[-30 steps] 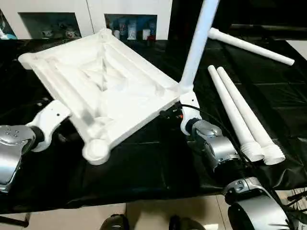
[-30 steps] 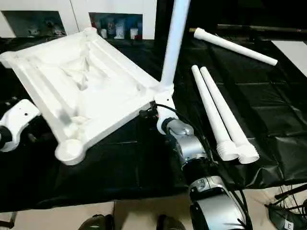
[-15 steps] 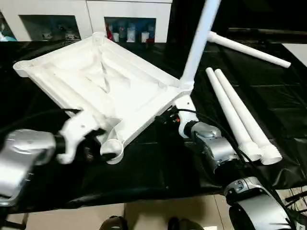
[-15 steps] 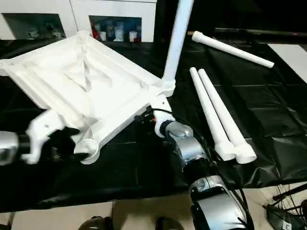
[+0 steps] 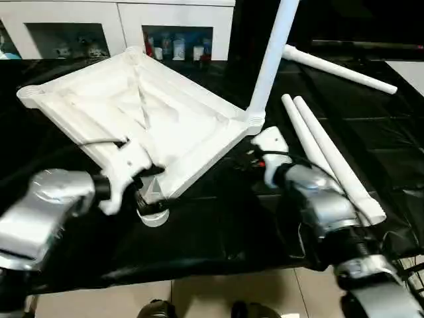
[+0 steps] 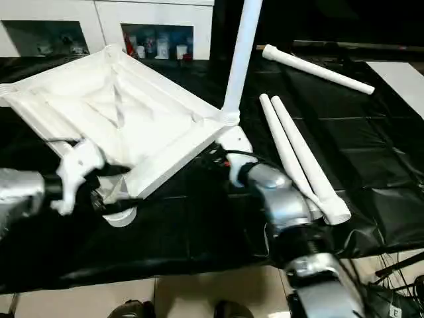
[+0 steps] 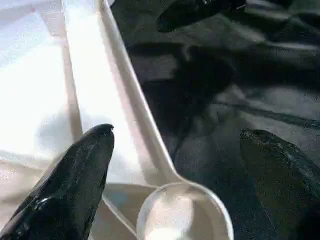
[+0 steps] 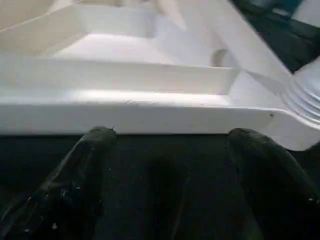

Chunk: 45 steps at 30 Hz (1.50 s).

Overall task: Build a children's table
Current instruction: Rotate table base

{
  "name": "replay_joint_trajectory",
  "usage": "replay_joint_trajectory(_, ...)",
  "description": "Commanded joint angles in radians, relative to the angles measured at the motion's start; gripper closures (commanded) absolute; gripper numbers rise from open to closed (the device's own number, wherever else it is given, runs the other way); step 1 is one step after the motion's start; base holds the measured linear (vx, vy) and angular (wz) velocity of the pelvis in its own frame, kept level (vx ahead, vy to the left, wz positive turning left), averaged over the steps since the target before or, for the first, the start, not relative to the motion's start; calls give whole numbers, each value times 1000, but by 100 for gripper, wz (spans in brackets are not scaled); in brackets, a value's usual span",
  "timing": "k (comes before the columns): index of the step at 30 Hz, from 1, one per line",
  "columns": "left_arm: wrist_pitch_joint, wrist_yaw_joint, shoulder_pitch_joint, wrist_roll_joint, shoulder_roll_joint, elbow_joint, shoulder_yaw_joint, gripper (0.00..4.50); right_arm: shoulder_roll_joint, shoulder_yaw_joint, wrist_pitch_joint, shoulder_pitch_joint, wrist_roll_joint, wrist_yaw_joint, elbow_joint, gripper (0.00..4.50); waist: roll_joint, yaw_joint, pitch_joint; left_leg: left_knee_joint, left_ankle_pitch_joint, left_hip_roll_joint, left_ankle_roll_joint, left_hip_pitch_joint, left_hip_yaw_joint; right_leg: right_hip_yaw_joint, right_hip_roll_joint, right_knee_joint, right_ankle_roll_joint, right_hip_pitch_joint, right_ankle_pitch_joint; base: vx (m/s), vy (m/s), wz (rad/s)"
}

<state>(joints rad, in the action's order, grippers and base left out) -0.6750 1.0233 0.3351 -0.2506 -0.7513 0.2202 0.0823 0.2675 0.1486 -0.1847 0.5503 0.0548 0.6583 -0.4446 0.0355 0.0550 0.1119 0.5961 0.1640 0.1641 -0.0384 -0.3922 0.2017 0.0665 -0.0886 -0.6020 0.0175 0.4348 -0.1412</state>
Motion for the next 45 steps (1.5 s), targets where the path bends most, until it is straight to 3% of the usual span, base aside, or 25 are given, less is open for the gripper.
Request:
replay_joint_trajectory(1, 27, 48, 23, 22, -61, -34, -4, 5, 60, 28, -15, -30, 28, 123, 84, 70, -12, 1, -83, -76, 247, 58, 19, 27, -29, -55, -53, 60, 189, -57, -283, 0, 0, 0)
replay_joint_trajectory(6, 153, 117, 52, 157, -213, -142, 77, 5, 186, 95, -42, -84, 63, 328, 241, 70, -9, 1, -78, -78, 279, 61, 25, 27, -34, -56, -54, 69, 160, -55, -357, 0, 0, 0)
replay_joint_trajectory(7, 154, 117, 52, 158, -213, -142, 78, 5, 187, 95, -42, -84, 64, 329, 242, 70, -10, 3, -76, -79, 288, 62, 24, 29, -35, -56, -55, 71, 158, -52, -370, 0, 0, 0)
replay_joint_trajectory(10, 315, 150, 115, 259, -256, -264, 144, 5, 236, 119, -82, -96, 84, 407, 331, 70, -10, 5, -76, -80, 309, 62, 17, 32, -36, -57, -56, 76, 154, -50, -396, 0, 0, 0)
replay_joint_trajectory(12, 341, 153, 131, 279, -259, -285, 160, 5, 241, 124, -88, -96, 87, 418, 345, 70, -12, 9, -79, -80, 302, 64, 9, 35, -37, -57, -59, 70, 159, -49, -374, 0, 0, 0)
replay_joint_trajectory(15, 403, 141, 157, 314, -253, -327, 185, 5, 244, 132, -96, -97, 90, 428, 364, 70, -13, 10, -81, -80, 300, 65, -3, 35, -36, -57, -61, 64, 186, -49, -329, 0, 0, 0)
replay_joint_trajectory(18, 526, 112, 229, 363, -184, -469, 239, 5, 245, 159, -127, -104, 103, 456, 428, 70, -15, 16, -84, -78, 300, 65, -5, 38, -34, -57, -61, 62, 191, -49, -307, 0, 0, 0)
replay_joint_trajectory(22, 611, 115, 262, 397, -153, -559, 274, 5, 253, 178, -145, -111, 103, 470, 463, 70, -11, 18, -88, -78, 276, 66, -2, 31, -36, -55, -65, 55, 203, -56, -265, 0, 0, 0)
replay_joint_trajectory(27, 692, 112, 311, 453, -124, -677, 318, 5, 256, 186, -152, -114, 96, 475, 479, 70, -11, 19, -86, -76, 286, 64, -2, 32, -36, -56, -65, 61, 194, -53, -296, 0, 0, 0)
replay_joint_trajectory(28, 698, 114, 325, 462, -117, -703, 325, 32, 257, 188, -152, -114, 92, 476, 482, 70, -10, 20, -86, -77, 291, 65, -6, 32, -37, -56, -66, 62, 192, -54, -305, 0, 0, 0)
replay_joint_trajectory(36, 743, 185, 393, 470, -87, -821, 344, 93, 273, 197, -173, -119, 95, 478, 508, 70, -14, 29, -85, -77, 303, 67, -15, 36, -37, -57, -69, 62, 199, -51, -306, 0, 0, 0)
replay_joint_trajectory(38, 758, 195, 404, 477, -83, -833, 351, 128, 275, 198, -173, -120, 94, 479, 510, 70, -14, 33, -85, -77, 309, 68, -19, 36, -37, -57, -70, 62, 199, -51, -308, 0, 0, 0)
replay_joint_trajectory(44, 788, 224, 425, 488, -68, -853, 368, 173, 276, 200, -172, -121, 91, 480, 509, 70, -12, 34, -85, -78, 309, 69, -20, 35, -38, -56, -71, 60, 200, -52, -305, 0, 0, 0)
replay_joint_trajectory(45, 798, 233, 431, 492, -60, -857, 376, 180, 277, 202, -168, -120, 88, 480, 504, 70, -6, 33, -83, -77, 308, 67, -15, 35, -36, -56, -70, 64, 196, -51, -315, 0, 0, 0)
